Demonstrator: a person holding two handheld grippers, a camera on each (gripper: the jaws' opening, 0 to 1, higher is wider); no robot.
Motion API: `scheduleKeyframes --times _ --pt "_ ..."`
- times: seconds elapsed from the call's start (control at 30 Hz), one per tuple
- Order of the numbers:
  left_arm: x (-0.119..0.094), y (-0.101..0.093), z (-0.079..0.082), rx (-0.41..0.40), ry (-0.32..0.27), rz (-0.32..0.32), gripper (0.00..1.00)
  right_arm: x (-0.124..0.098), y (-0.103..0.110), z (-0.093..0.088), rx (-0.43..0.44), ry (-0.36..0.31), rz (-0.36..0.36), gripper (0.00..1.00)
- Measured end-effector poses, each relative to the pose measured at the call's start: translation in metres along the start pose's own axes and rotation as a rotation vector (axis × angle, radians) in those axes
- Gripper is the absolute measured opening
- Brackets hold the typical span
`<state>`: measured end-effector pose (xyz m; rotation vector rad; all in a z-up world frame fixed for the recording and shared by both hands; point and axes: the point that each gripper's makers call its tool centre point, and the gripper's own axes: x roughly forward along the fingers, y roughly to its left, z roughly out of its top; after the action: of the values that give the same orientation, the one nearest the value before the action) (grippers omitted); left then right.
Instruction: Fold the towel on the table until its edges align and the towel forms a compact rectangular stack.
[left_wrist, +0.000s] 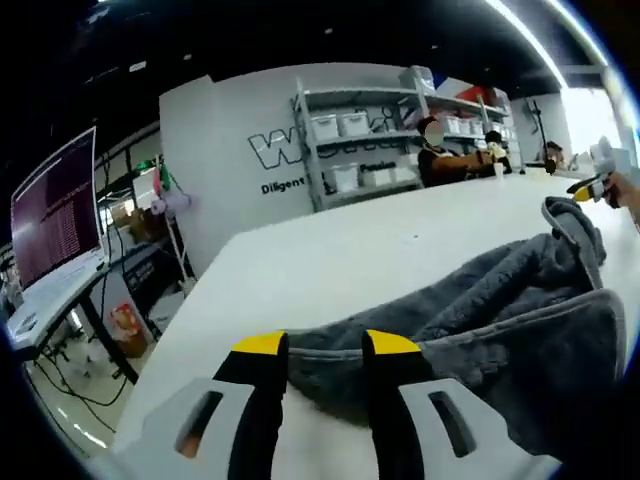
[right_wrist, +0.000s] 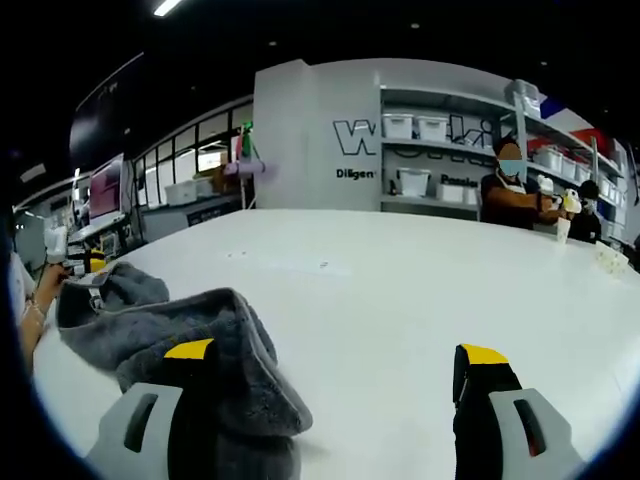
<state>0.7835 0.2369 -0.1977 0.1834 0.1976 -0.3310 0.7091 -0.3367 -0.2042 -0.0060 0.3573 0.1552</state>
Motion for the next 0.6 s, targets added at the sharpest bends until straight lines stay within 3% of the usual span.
scheduleKeyframes --times 0.17,0.27,0.6 --pt "-0.009 -0.008 0.019 -0.119 -0.095 -0.059 0.44 0.000 0.000 0.000 -0.001 0.001 0.001 0.99" --pt "-0.012 -0.015 0.026 -0.193 -0.125 -0.098 0.60 0.000 0.000 0.000 0.001 0.001 0.003 0.99" --pt "-0.032 -0.053 0.041 -0.199 -0.169 -0.239 0.90 -0.001 0.002 0.000 -0.002 0.001 0.012 0.99"
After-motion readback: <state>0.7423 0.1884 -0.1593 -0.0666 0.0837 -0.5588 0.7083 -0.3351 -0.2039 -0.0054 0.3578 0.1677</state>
